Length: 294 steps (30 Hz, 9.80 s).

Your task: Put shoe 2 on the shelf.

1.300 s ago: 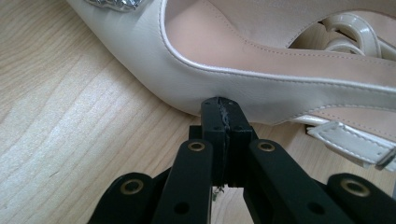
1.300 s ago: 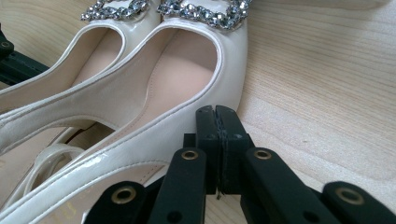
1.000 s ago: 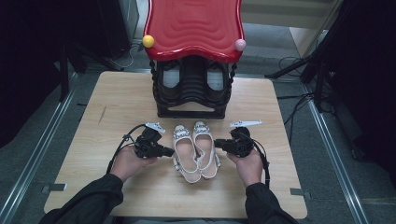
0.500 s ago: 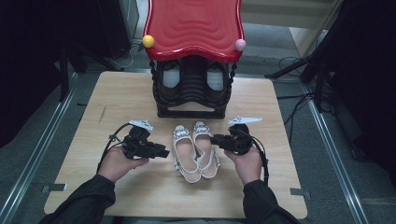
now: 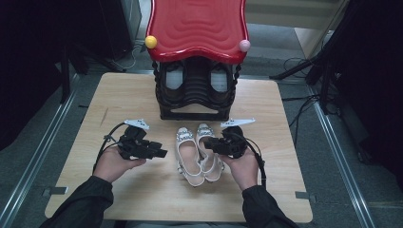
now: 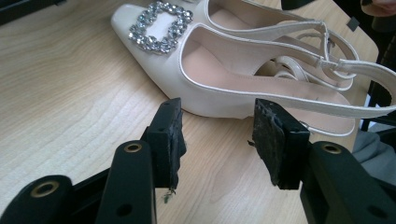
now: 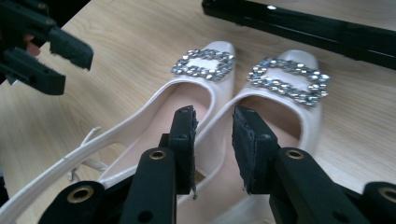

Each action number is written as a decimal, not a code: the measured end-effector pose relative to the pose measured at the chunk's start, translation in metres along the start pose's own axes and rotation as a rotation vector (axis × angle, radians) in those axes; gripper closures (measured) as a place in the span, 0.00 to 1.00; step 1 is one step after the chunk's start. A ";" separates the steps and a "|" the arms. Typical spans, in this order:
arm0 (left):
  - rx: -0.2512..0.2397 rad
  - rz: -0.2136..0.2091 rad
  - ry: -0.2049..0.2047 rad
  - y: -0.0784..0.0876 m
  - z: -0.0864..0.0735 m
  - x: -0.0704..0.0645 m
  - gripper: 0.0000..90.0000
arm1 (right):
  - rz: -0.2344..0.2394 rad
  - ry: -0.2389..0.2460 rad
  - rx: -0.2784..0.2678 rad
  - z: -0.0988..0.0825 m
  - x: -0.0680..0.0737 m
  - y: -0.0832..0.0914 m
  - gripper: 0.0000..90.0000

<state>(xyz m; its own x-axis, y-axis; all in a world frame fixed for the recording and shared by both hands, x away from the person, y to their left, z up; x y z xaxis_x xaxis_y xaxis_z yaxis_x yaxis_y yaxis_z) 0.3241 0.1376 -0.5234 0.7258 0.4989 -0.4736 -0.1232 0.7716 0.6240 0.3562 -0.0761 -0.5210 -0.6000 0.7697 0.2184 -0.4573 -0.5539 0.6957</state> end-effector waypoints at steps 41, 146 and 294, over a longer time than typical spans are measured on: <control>-0.014 -0.002 -0.005 0.002 0.013 0.013 0.58 | -0.092 0.031 0.300 -0.010 0.027 -0.036 0.69; -0.144 0.062 0.092 0.057 -0.019 0.034 0.57 | 0.292 0.137 -0.176 0.230 0.058 0.154 0.97; -0.060 -0.007 -0.028 0.025 0.002 0.021 0.54 | -0.228 -0.263 -0.419 0.270 -0.106 0.167 0.58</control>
<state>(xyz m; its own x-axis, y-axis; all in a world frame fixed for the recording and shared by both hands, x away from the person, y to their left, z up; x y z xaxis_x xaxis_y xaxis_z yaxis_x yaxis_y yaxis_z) 0.3373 0.1663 -0.5170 0.7453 0.4826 -0.4600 -0.1574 0.7978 0.5820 0.5209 -0.1644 -0.2436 -0.2949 0.9088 0.2951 -0.8116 -0.4013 0.4246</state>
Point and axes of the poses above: each handheld gripper's, and its own axes: y roughly backward along the jaws, z roughly out of its top, x roughly to its left, the point moved 8 cm from there along -y, roughly forward along the jaws, and after that the axes turned 9 degrees about -z, right-handed, at the moved point
